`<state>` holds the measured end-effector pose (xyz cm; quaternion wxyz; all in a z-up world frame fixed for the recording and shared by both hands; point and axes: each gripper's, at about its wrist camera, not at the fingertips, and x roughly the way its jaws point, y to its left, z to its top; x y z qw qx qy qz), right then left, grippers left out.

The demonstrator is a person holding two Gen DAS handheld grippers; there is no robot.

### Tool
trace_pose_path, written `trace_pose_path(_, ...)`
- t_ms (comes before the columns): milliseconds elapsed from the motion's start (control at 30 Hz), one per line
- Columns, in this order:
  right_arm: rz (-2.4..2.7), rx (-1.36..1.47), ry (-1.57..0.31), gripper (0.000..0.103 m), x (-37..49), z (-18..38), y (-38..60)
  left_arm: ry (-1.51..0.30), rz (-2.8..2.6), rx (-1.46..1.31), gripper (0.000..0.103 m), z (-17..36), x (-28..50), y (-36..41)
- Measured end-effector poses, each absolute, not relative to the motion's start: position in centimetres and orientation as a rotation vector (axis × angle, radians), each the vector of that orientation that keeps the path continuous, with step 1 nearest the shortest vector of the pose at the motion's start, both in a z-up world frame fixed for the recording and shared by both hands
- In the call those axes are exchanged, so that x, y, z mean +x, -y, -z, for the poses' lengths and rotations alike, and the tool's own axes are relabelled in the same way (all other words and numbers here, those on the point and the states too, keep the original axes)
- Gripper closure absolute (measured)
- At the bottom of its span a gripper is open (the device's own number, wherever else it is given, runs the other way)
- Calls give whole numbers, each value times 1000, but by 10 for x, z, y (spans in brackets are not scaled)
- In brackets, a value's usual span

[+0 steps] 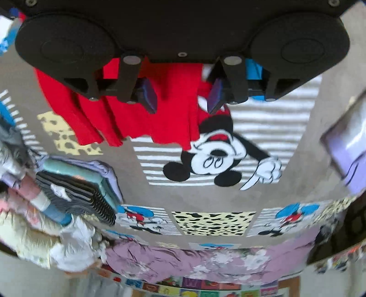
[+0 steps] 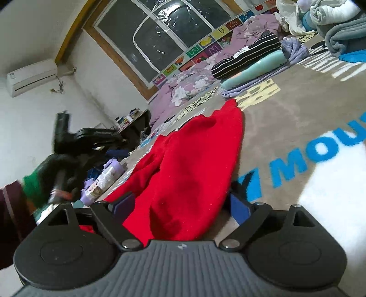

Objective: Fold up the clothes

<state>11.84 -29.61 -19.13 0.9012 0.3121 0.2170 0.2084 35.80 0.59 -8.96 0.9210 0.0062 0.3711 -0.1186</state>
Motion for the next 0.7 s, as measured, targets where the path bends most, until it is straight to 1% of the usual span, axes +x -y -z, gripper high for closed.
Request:
trace_pose_path(167, -450, 662, -442, 14, 118, 193, 298, -787, 247, 81, 60, 103, 385, 7)
trace_pose_path(300, -463, 679, -433, 14, 118, 194, 299, -804, 260, 99, 66, 112, 397, 15)
trace_pose_path(400, -467, 685, -430, 14, 117, 194, 300, -819, 252, 113, 69, 118, 405, 22)
trace_pose_path(433, -468, 686, -429, 14, 117, 194, 300, -823, 252, 108, 72, 119, 407, 23)
trace_pose_path(500, -471, 690, -427, 14, 116, 194, 300, -830, 251, 102, 88, 120, 409, 25)
trace_pose_path(567, -472, 692, -426, 14, 115, 194, 300, -835, 258, 105, 99, 118, 409, 28)
trace_pose_path(700, -473, 693, -426, 14, 114, 194, 300, -787, 228, 122, 100, 106, 399, 30)
